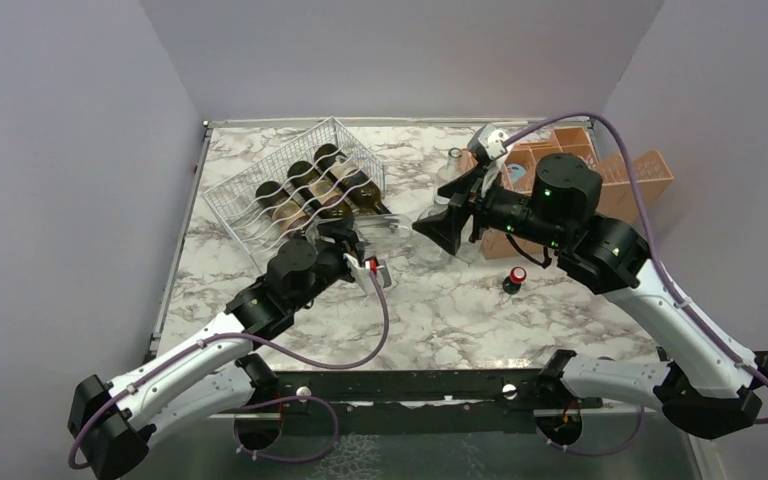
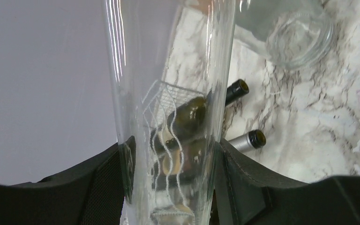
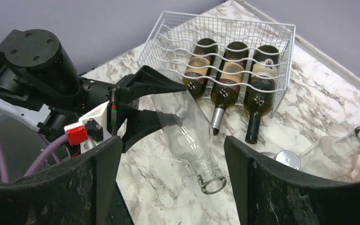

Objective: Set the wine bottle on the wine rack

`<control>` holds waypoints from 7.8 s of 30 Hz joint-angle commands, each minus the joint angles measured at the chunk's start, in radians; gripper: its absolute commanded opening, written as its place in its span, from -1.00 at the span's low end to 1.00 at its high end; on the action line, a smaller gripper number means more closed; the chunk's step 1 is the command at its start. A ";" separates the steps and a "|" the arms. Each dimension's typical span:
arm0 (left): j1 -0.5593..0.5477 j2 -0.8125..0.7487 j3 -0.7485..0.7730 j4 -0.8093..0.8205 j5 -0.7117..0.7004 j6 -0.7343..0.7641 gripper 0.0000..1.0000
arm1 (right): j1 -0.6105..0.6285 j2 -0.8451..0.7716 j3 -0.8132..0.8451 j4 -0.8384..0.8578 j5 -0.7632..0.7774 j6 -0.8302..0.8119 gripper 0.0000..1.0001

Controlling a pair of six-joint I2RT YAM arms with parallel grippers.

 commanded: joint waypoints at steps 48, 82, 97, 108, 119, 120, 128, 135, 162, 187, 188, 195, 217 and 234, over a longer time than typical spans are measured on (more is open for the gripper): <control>-0.013 -0.156 -0.195 0.166 0.038 0.353 0.61 | 0.000 0.350 -0.087 0.050 -0.097 0.044 -0.98; -0.012 0.063 0.483 -0.233 -0.485 -0.918 0.98 | 0.076 0.328 -0.275 0.248 0.012 0.146 -0.98; -0.011 0.104 0.546 -0.287 -0.465 -0.965 0.98 | 0.241 0.537 -0.266 0.410 0.066 0.197 -0.98; -0.011 0.093 0.554 -0.300 -0.478 -0.953 0.98 | 0.279 0.683 -0.204 0.550 0.123 0.273 -0.98; -0.012 0.093 0.576 -0.315 -0.466 -0.956 0.98 | 0.279 0.800 -0.096 0.595 0.169 0.303 -0.98; -0.012 0.096 0.579 -0.318 -0.466 -0.955 0.98 | 0.279 0.810 -0.086 0.597 0.171 0.306 -0.98; -0.012 0.101 0.589 -0.324 -0.463 -0.957 0.98 | 0.279 0.901 0.002 0.631 0.224 0.330 -0.98; -0.011 0.113 0.617 -0.338 -0.459 -0.955 0.98 | 0.279 1.033 0.138 0.664 0.309 0.387 -0.97; -0.011 0.133 0.656 -0.418 -0.470 -0.953 0.98 | 0.279 1.482 0.720 0.556 0.426 0.441 -0.26; -0.012 0.091 0.730 -0.437 -0.495 -0.918 0.98 | 0.279 1.311 0.554 0.629 0.400 0.501 0.57; -0.012 0.090 0.752 -0.437 -0.495 -0.912 0.98 | 0.278 1.290 0.533 0.637 0.398 0.501 0.57; -0.011 0.068 0.799 -0.434 -0.506 -0.896 0.98 | 0.279 1.104 0.318 0.675 0.395 0.476 0.58; -0.012 -0.156 0.440 -0.358 -0.458 -1.028 0.98 | 0.256 0.238 -0.238 0.226 0.813 0.154 0.56; -0.012 0.026 0.295 -0.435 -0.460 -1.325 0.98 | 0.042 0.302 -0.163 0.074 0.819 0.184 0.72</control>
